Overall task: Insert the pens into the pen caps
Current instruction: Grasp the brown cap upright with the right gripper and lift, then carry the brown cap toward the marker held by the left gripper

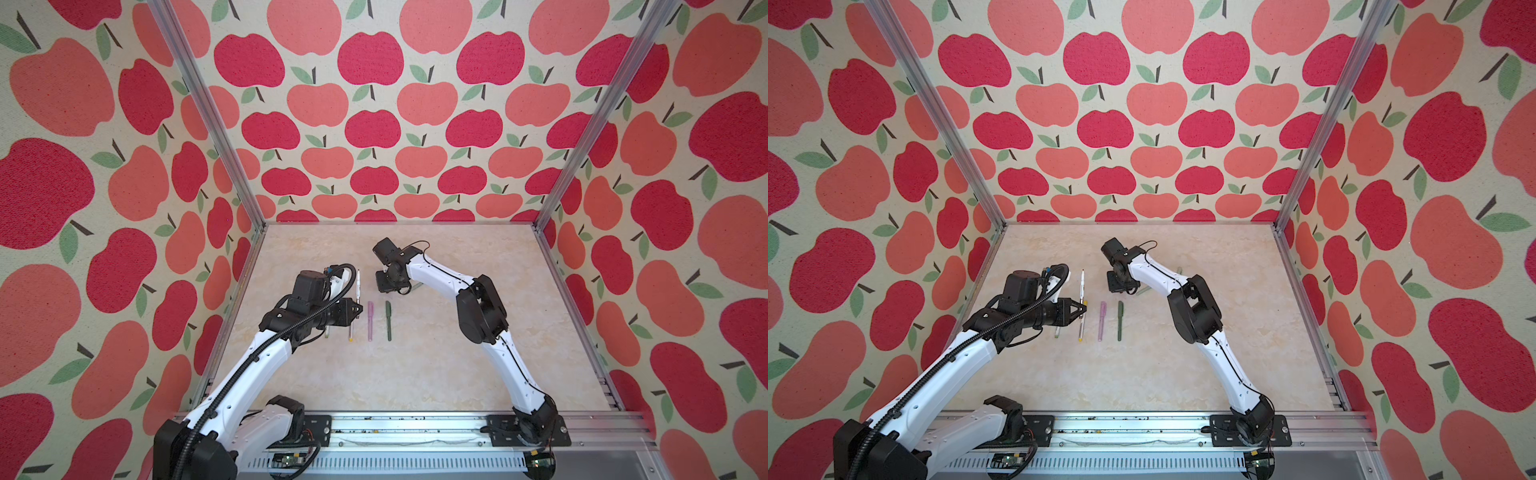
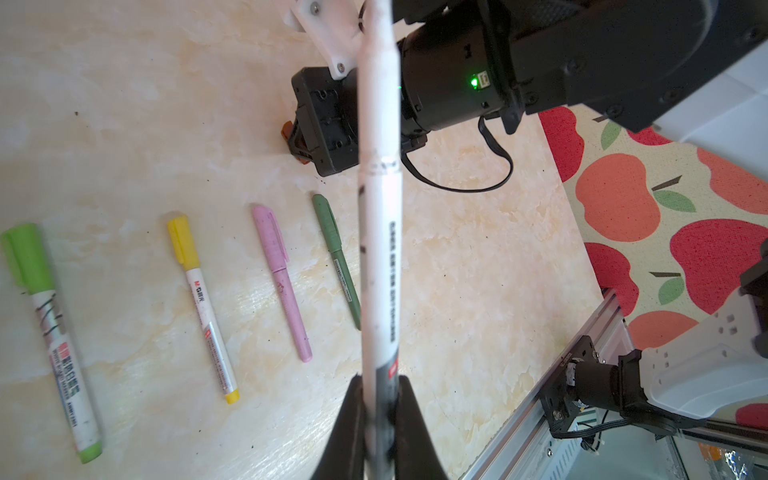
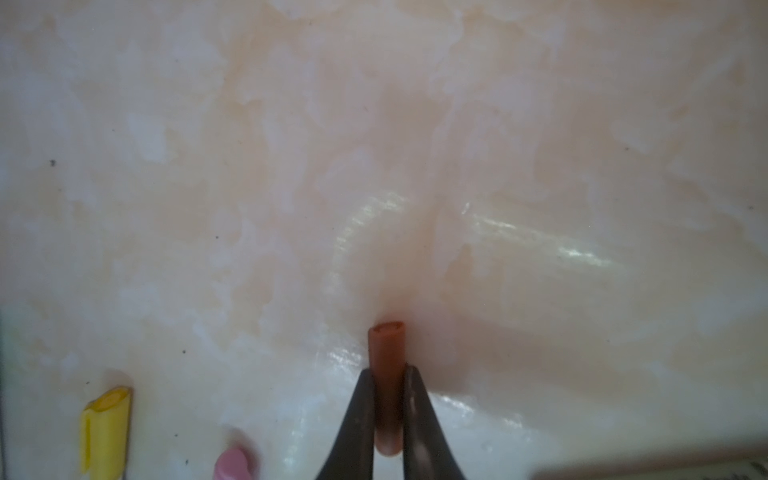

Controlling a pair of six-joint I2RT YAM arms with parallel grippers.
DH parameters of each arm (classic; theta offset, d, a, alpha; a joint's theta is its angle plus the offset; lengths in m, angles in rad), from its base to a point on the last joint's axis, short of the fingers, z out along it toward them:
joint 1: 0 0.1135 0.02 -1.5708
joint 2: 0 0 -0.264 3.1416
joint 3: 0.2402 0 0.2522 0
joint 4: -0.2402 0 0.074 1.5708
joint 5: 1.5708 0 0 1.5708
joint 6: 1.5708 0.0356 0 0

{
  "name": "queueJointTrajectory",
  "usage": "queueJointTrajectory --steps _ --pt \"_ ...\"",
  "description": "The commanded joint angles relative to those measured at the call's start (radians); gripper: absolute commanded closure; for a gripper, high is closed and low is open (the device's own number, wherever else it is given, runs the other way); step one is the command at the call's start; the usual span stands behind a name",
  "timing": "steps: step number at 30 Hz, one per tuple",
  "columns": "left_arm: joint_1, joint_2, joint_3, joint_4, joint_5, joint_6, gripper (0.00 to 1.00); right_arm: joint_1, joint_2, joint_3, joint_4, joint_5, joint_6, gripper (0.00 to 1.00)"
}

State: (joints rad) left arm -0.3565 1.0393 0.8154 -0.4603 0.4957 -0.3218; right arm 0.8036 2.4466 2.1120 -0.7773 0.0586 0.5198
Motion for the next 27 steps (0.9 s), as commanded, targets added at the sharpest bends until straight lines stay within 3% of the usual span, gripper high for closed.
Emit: queueJointTrajectory --steps 1,14,23,27 --pt "-0.014 0.019 0.042 0.019 -0.014 0.015 1.0 -0.011 -0.077 -0.059 0.013 -0.012 -0.015 0.95" --pt "-0.093 0.112 0.061 0.076 -0.011 0.007 1.0 -0.09 -0.383 -0.353 0.215 -0.113 0.051 0.96" --pt "-0.133 0.173 0.062 0.167 0.001 -0.015 1.0 -0.188 -0.62 -0.676 0.565 -0.319 0.232 0.98" --pt "-0.152 0.216 0.072 0.213 0.014 -0.028 1.0 -0.206 -0.662 -0.733 0.645 -0.399 0.286 0.98"
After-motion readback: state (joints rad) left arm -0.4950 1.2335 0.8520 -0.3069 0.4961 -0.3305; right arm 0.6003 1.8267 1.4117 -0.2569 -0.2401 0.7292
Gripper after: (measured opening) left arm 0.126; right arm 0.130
